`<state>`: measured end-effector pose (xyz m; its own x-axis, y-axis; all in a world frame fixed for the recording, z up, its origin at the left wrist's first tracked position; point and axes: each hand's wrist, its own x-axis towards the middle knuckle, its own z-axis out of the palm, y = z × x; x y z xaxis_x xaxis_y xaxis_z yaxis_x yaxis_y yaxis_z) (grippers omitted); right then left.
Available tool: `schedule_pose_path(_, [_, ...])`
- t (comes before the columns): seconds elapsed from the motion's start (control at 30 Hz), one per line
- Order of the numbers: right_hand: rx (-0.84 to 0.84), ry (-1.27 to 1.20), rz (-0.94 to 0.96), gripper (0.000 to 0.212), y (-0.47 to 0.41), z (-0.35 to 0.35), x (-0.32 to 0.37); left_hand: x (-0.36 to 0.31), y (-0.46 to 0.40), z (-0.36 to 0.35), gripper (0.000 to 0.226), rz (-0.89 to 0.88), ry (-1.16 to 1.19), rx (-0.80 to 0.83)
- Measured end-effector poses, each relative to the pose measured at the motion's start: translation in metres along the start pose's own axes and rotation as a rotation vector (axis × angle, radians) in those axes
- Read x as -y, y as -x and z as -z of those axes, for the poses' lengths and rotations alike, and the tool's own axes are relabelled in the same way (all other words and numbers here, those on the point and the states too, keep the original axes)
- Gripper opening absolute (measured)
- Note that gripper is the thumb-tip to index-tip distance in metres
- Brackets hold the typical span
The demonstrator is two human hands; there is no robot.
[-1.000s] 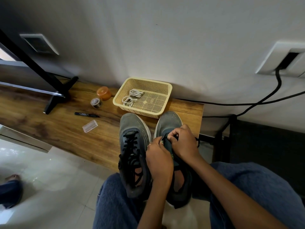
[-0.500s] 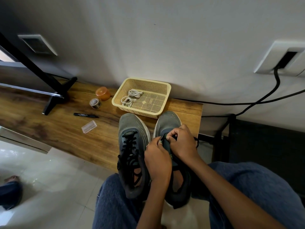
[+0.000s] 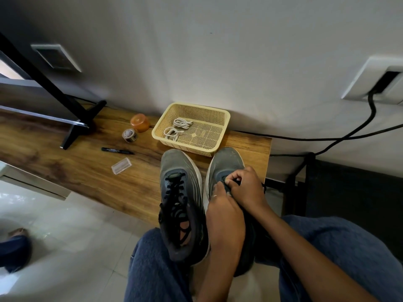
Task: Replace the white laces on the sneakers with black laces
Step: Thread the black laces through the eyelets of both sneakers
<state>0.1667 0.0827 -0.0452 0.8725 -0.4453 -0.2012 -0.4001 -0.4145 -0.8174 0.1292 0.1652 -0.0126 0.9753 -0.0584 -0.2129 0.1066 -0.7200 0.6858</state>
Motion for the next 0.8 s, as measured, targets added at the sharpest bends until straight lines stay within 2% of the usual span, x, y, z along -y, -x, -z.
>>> schedule_pose_path(0.2, [0.043, -0.011, -0.021, 0.011, 0.0, 0.001, 0.002, 0.006, 0.005, 0.0, 0.042, 0.03, 0.068, -0.059])
schedule_pose_path(0.6, [0.248, -0.058, -0.036, 0.006, -0.007, 0.013, 0.0, 0.011, 0.009, -0.003, 0.039, -0.005, 0.103, -0.125])
schedule_pose_path(0.8, [0.219, 0.006, 0.016, 0.012, -0.004, 0.009, -0.001, 0.015, 0.006, -0.006, 0.039, -0.012, 0.166, -0.105])
